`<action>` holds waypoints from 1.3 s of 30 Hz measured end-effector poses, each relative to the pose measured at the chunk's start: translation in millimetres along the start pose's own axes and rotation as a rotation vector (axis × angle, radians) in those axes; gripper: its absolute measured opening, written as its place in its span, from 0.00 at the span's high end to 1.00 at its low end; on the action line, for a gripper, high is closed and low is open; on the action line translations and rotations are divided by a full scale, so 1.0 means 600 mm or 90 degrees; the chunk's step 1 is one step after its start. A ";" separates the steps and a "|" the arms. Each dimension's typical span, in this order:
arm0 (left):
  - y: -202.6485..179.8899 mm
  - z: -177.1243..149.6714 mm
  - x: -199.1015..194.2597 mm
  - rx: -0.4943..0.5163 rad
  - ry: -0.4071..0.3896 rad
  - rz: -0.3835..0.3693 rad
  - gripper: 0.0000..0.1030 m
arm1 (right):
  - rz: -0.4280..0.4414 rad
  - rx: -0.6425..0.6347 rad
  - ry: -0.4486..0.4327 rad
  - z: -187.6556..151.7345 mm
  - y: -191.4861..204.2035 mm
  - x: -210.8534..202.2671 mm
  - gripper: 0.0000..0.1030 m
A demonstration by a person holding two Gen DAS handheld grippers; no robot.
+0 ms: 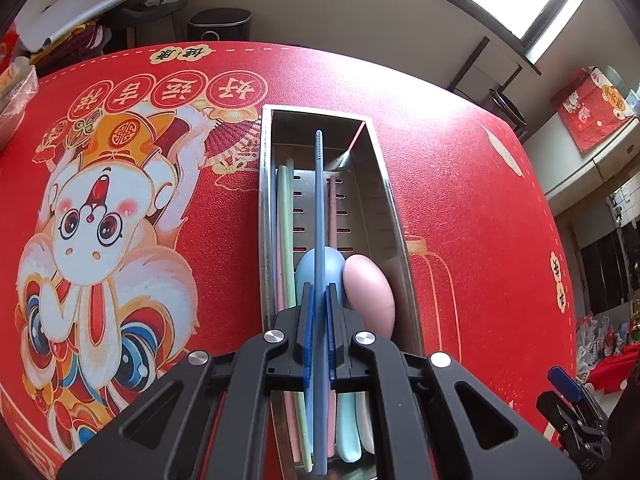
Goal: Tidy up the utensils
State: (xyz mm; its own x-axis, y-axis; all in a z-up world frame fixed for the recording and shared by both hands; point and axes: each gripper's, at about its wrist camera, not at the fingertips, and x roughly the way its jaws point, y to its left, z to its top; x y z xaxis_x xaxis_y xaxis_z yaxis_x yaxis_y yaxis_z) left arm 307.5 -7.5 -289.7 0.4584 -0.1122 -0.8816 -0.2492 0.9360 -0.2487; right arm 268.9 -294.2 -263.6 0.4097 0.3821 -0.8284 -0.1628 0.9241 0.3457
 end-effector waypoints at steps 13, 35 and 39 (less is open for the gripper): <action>-0.006 0.002 -0.040 0.021 -0.020 -0.006 0.93 | -0.004 -0.012 -0.029 0.006 0.020 -0.034 0.15; 0.016 -0.059 -0.433 0.161 -0.305 -0.004 0.06 | -0.167 -0.082 -0.274 0.012 0.181 -0.298 0.15; 0.024 -0.081 -0.471 0.176 -0.336 -0.015 0.06 | -0.206 -0.075 -0.310 -0.013 0.202 -0.337 0.15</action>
State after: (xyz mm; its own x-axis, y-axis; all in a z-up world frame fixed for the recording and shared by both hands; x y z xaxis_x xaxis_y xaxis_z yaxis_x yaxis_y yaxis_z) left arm 133.0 21.4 -63.7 0.8409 -0.0200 -0.5409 -0.0341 0.9954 -0.0898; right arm 159.5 -259.0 -57.6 0.8150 0.0601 -0.5764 -0.0486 0.9982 0.0354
